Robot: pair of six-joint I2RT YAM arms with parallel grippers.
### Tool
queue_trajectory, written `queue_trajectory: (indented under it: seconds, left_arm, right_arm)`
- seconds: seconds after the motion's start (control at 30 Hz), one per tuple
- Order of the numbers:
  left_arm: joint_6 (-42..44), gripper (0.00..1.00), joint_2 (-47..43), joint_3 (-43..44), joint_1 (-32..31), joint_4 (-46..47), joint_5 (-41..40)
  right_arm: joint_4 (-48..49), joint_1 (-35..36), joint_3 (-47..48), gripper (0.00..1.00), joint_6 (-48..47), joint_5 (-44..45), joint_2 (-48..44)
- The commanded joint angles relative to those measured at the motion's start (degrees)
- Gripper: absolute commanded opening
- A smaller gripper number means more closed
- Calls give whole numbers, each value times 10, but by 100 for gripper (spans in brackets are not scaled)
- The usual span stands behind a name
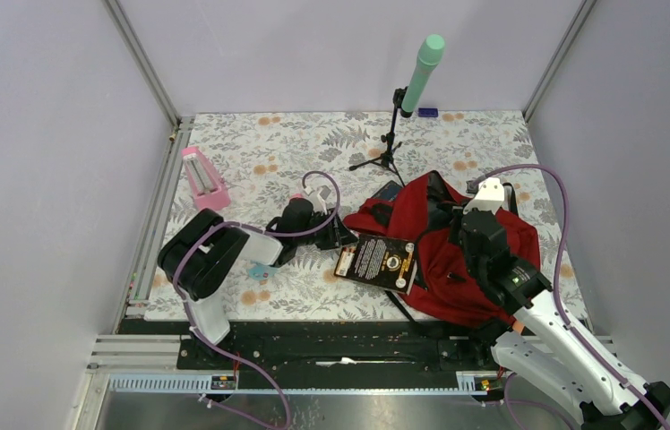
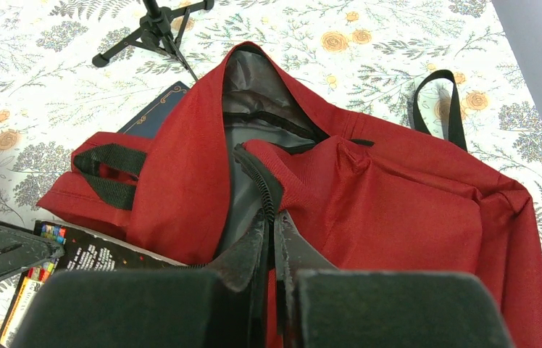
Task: Pack the student bag
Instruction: Place the book in the student bag.
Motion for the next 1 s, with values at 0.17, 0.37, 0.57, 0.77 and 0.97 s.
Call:
queue_trajectory:
  seconds: [0.17, 0.37, 0.57, 0.77, 0.97]
  left_arm:
    - [-24, 0, -80, -24, -5, 52, 16]
    - [-39, 0, -185, -35, -9, 35, -11]
    - [-6, 0, -292, -5, -14, -55, -68]
    - [17, 0, -315, 37, -14, -83, -73]
    - [21, 0, -300, 82, -28, -90, -58]
  right_arm:
    - [20, -3, 26, 0, -3, -4, -11]
    - [-5, -3, 59, 0, -9, -54, -32]
    - [-47, -3, 106, 0, -71, -203, -37]
    - [-83, -3, 147, 0, -90, -296, -36]
    - [-82, -3, 170, 0, -80, -340, -34]
